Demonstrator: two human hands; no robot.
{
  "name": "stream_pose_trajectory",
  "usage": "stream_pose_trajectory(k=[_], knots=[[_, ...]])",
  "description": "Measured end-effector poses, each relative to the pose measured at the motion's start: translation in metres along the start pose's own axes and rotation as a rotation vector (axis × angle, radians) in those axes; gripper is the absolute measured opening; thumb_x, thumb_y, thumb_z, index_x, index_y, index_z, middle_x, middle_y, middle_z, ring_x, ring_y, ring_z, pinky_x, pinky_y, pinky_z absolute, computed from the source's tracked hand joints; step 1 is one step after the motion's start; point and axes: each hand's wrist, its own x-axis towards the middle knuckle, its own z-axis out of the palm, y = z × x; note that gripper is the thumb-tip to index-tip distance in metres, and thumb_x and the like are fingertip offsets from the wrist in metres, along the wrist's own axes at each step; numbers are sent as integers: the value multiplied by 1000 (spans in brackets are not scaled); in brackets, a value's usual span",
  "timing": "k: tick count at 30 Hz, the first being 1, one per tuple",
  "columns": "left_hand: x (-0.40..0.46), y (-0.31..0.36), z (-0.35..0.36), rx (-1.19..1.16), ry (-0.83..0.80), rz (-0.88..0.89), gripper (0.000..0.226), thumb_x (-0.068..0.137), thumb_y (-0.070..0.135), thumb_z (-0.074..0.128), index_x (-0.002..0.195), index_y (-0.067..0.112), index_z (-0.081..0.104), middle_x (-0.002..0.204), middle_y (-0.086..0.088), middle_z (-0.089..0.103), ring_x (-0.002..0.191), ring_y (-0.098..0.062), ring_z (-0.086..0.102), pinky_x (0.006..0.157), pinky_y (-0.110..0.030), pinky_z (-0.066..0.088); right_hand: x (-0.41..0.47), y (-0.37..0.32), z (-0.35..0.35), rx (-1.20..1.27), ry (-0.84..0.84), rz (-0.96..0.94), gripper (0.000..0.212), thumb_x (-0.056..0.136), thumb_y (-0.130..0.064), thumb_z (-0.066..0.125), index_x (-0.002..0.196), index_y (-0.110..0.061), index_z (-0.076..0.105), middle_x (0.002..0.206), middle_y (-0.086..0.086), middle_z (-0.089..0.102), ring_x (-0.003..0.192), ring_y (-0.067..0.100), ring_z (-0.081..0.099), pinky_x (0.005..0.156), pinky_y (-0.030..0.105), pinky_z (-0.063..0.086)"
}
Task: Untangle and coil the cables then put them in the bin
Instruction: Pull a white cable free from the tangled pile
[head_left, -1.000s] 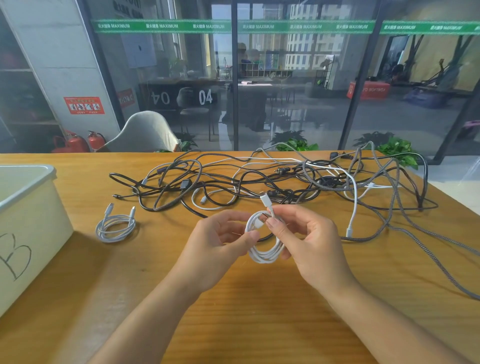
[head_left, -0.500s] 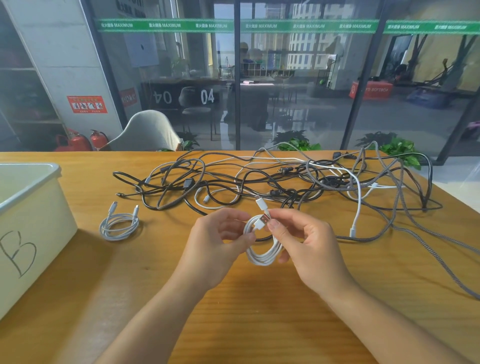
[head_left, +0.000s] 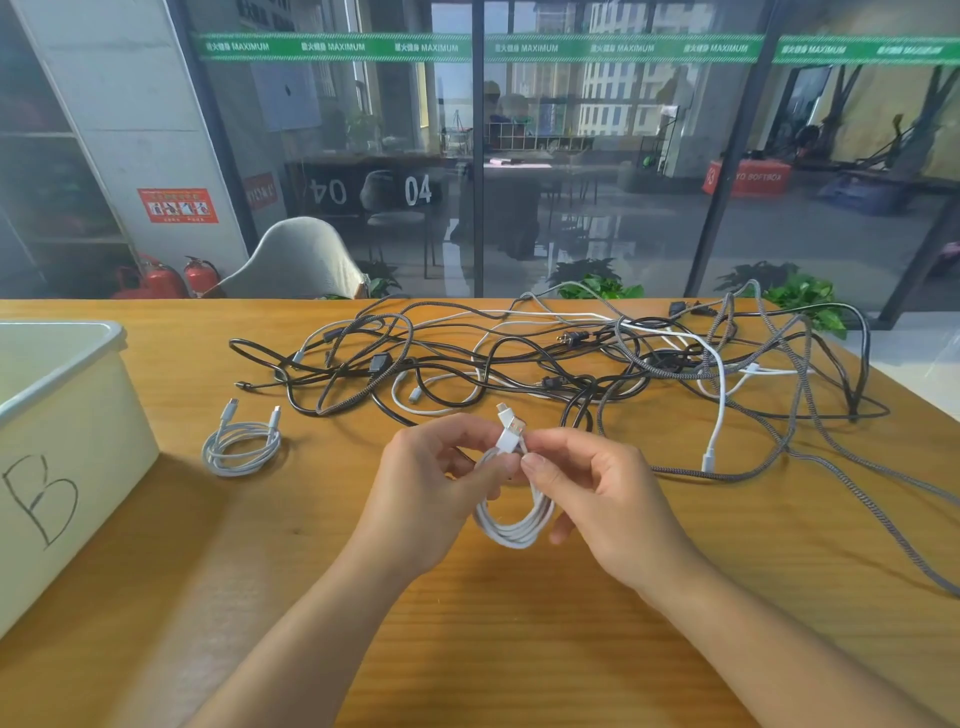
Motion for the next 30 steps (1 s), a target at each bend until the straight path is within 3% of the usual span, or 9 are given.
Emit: stream_pose_trajectory(k=[6, 10, 12, 16, 20, 23, 26, 30], knots=[[-2, 2, 4, -22, 80, -11, 3, 89, 23, 81, 87, 22, 78, 77, 4, 76, 65, -23, 72, 61, -32, 58, -1, -3, -1, -35, -39, -26, 20, 100, -22, 68, 117, -30, 75, 98, 0, 78, 86, 24, 72, 50, 33, 54], [-1, 0, 5, -33, 133, -33, 8, 89, 23, 81, 85, 18, 76, 73, -2, 75, 65, -29, 72, 64, -50, 60, -1, -5, 0, -36, -51, -2, 22, 100, -25, 68, 120, -31, 74, 93, 2, 76, 69, 17, 68, 50, 33, 52], [1, -2, 2, -40, 191, -39, 12, 87, 25, 82, 84, 17, 75, 72, -3, 74, 63, -26, 72, 63, -52, 59, -1, -6, 1, 5, -83, 32, 26, 99, -24, 69, 124, -30, 71, 89, 2, 75, 65, 16, 66, 51, 34, 52], [4, -7, -2, -29, 234, -47, 13, 86, 25, 83, 85, 17, 74, 74, -1, 73, 62, -20, 73, 58, -44, 58, -2, -8, 4, 108, -136, 96, 32, 99, -16, 69, 128, -27, 66, 86, 3, 73, 66, 20, 65, 51, 33, 51], [4, -8, -1, -75, 164, -67, 7, 90, 24, 80, 95, 21, 75, 85, 3, 76, 67, -19, 74, 61, -29, 57, 0, -8, 4, 167, -101, 124, 30, 99, -12, 68, 126, -26, 66, 87, 6, 74, 71, 20, 69, 57, 32, 55], [3, -7, 2, -190, 99, -96, 9, 97, 23, 71, 105, 20, 75, 99, -2, 78, 76, -23, 77, 70, -34, 62, 3, -8, -1, 192, -19, 136, 25, 101, -11, 65, 122, -23, 67, 89, 9, 76, 72, 20, 69, 58, 33, 57], [3, -6, 4, -227, 94, -85, 13, 99, 14, 67, 107, 19, 76, 101, -3, 78, 78, -24, 76, 71, -35, 62, 3, -8, -4, 182, 13, 144, 18, 99, -21, 69, 117, -23, 69, 87, 8, 77, 71, 19, 69, 55, 35, 56], [1, -5, 4, -253, 30, -108, 15, 98, 19, 69, 111, 20, 76, 102, -3, 79, 80, -21, 75, 74, -29, 59, 3, -4, -1, 112, 21, 129, 28, 93, -21, 78, 119, -25, 68, 91, 4, 78, 75, 16, 73, 53, 31, 53]])
